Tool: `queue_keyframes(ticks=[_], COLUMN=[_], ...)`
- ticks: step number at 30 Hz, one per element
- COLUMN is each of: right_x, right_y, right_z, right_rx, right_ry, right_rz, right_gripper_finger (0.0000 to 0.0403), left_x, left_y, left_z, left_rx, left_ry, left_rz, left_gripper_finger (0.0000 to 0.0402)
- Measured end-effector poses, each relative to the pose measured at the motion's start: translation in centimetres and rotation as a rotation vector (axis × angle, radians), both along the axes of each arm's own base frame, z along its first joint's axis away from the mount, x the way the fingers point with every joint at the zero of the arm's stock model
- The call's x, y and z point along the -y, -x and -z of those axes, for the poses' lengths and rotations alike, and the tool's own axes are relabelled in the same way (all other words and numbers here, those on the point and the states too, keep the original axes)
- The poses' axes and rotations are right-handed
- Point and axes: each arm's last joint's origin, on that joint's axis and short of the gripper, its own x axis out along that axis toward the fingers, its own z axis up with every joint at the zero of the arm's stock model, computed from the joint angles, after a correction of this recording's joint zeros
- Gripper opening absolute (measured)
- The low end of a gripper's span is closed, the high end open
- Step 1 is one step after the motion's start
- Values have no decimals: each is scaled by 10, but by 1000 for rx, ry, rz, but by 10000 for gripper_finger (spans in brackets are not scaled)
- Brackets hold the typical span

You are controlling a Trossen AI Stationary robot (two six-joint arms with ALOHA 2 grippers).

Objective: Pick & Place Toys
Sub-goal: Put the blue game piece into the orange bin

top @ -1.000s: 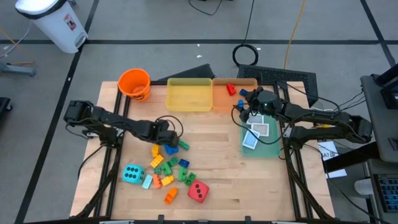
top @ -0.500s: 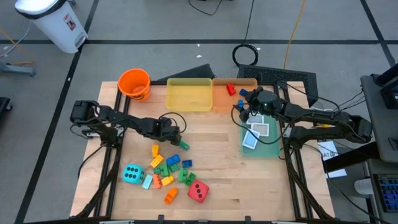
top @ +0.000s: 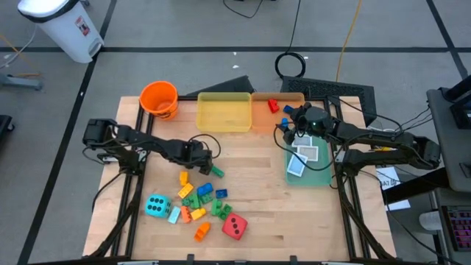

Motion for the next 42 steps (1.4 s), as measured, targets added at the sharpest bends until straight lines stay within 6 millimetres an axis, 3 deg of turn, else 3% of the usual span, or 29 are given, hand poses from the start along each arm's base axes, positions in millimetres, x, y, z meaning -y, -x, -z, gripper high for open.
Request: queue_keyframes(ticks=[6,12,26,33,42], right_x=[0,0,0,-1,-14], right_y=[0,0,0,-1,-8], right_z=[0,0,0,0,-1], right_rx=[0,0,1,5,50], right_ry=[0,0,-2,-15,-74], right_rz=[0,0,1,-58,-417], right_gripper_finger=[320,320,320,320,320], left_x=[-1,-1,-3,-5,-1], left_y=[0,0,-5,-33,-83], left_z=[1,1,-6,-36,-88], left_rx=[-4,-5,29,167,601], left_ry=[-22,-21,-74,-165,-243], left_rz=[-31,-26,-8,100,461], left_gripper_finger=[352,258,258,258,258])
